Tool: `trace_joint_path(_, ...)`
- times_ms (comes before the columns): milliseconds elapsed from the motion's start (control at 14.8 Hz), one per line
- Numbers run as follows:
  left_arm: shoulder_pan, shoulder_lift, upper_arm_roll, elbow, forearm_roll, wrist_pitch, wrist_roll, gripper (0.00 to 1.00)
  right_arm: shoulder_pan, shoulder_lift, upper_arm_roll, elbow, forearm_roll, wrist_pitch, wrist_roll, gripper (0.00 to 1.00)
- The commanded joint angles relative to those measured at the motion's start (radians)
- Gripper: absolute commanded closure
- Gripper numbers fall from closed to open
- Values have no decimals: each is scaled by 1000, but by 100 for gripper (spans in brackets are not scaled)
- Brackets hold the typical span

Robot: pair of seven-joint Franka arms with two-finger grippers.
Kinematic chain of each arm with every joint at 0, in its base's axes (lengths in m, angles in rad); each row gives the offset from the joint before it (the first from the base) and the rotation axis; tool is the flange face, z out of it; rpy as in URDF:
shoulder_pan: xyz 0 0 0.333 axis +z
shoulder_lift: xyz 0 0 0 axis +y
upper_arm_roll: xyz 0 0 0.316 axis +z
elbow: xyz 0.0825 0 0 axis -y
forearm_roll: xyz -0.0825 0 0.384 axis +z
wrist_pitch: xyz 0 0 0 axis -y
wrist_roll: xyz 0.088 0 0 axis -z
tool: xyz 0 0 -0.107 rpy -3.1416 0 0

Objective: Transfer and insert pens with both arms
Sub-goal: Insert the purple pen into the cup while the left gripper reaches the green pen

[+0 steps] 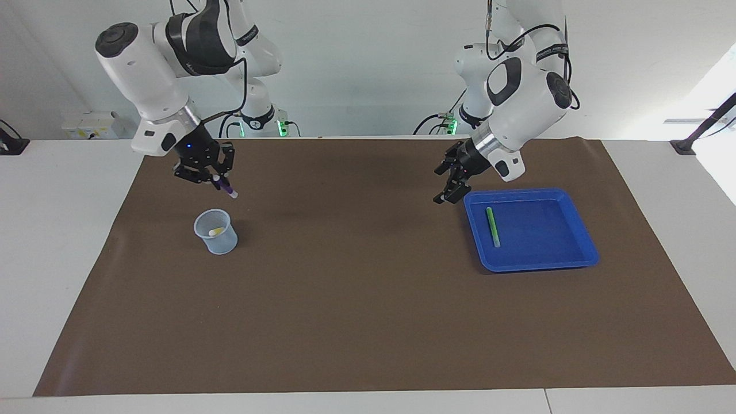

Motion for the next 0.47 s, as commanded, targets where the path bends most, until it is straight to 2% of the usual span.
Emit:
trace_joint_path(0,71,-26,0,-16,41,-71,313,0,-28,33,17,2,-51,19,-56,100)
trace_joint_path(202,129,-13,-1,-25,191,-68,560,0,-32,85,17,-28,-51,118,-59,100)
trace_joint_path(405,166,13,-1,-67,321,-28,990,0,-21,93,17,-64,-51,180,-62,100)
